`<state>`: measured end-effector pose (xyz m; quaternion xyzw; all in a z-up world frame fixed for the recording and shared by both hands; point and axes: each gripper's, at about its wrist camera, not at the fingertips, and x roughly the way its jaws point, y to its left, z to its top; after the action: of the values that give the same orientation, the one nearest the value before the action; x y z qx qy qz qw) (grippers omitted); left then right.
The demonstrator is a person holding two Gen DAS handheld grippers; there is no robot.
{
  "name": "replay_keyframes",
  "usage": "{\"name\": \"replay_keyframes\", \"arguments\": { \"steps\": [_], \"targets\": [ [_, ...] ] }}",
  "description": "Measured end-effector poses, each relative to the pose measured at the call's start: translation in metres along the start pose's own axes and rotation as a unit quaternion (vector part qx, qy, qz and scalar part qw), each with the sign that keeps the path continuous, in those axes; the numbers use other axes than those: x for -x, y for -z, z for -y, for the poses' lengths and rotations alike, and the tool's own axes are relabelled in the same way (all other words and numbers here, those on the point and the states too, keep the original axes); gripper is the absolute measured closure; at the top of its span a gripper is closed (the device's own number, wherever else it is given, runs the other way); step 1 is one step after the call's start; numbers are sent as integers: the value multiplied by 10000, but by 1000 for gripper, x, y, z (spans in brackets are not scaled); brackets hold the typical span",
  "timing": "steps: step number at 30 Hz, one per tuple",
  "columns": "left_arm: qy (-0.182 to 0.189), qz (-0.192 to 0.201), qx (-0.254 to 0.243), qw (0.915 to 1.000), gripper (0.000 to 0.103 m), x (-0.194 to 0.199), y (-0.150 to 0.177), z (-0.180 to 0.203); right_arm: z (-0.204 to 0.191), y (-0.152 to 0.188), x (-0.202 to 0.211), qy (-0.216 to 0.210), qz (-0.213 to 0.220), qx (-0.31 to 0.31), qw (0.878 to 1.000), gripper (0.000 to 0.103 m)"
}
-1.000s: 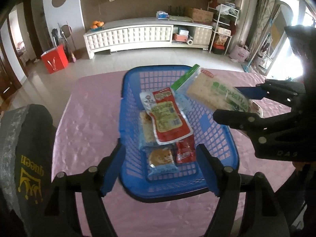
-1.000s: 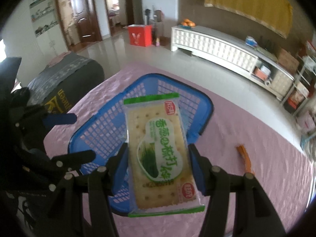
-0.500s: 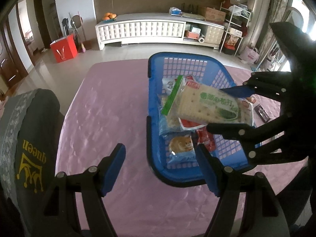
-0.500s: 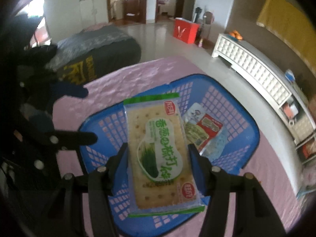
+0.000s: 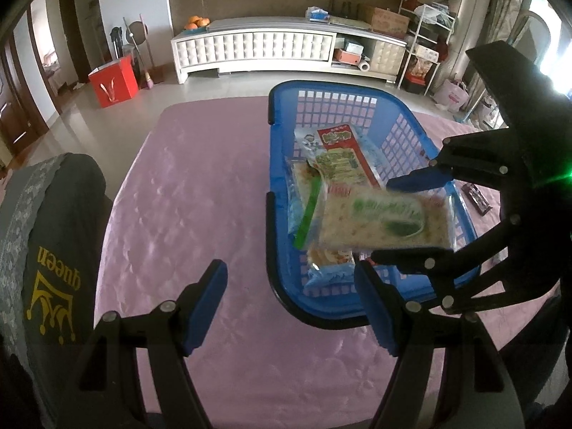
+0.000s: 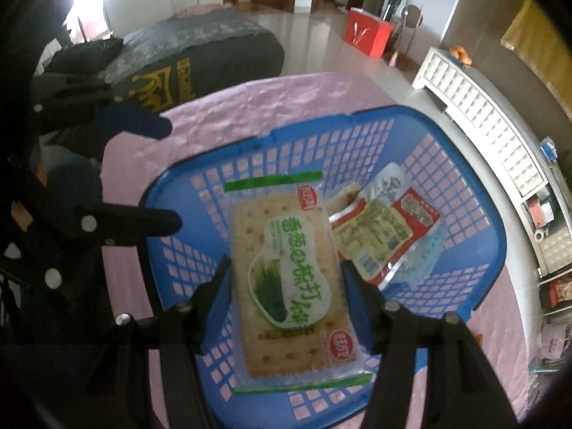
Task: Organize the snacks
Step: 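Lower the green-labelled cracker pack into the basket and open the right tool, then move the right tool to the orange candy bar and grasp it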
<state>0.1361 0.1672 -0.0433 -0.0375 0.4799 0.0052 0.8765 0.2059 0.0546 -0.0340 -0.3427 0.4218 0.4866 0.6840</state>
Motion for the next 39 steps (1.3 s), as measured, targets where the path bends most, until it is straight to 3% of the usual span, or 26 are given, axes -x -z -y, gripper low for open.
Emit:
{"name": "replay_keyframes", "arguments": {
  "steps": [3, 5, 15, 23, 30, 32, 39],
  "targets": [
    [2, 10, -48, 10000, 32, 3, 1, 5, -1, 1, 8, -107, 84, -73, 9999, 19],
    [19, 15, -94, 10000, 32, 7, 2, 9, -3, 1, 17, -51, 177, -71, 9998, 17],
    [43, 264, -321, 9991, 32, 36, -1, 38, 3, 18, 74, 367, 648, -326, 9967, 16],
    [269, 474, -617, 9966, 32, 46, -17, 87, 22, 58, 127, 802, 1067, -863, 9873, 16],
    [584, 683, -756, 9931, 32, 41, -33, 134, 49, 103, 158, 1171, 1093, -1370, 9775, 16],
    [681, 665, -776, 9924, 24, 35, -37, 149, 57, 117, 165, 1283, 1092, -1523, 9739, 16],
    [808, 537, -1001, 9902, 24, 15, -47, 197, 85, 160, 175, 1568, 957, -2271, 9564, 16]
  ]
}}
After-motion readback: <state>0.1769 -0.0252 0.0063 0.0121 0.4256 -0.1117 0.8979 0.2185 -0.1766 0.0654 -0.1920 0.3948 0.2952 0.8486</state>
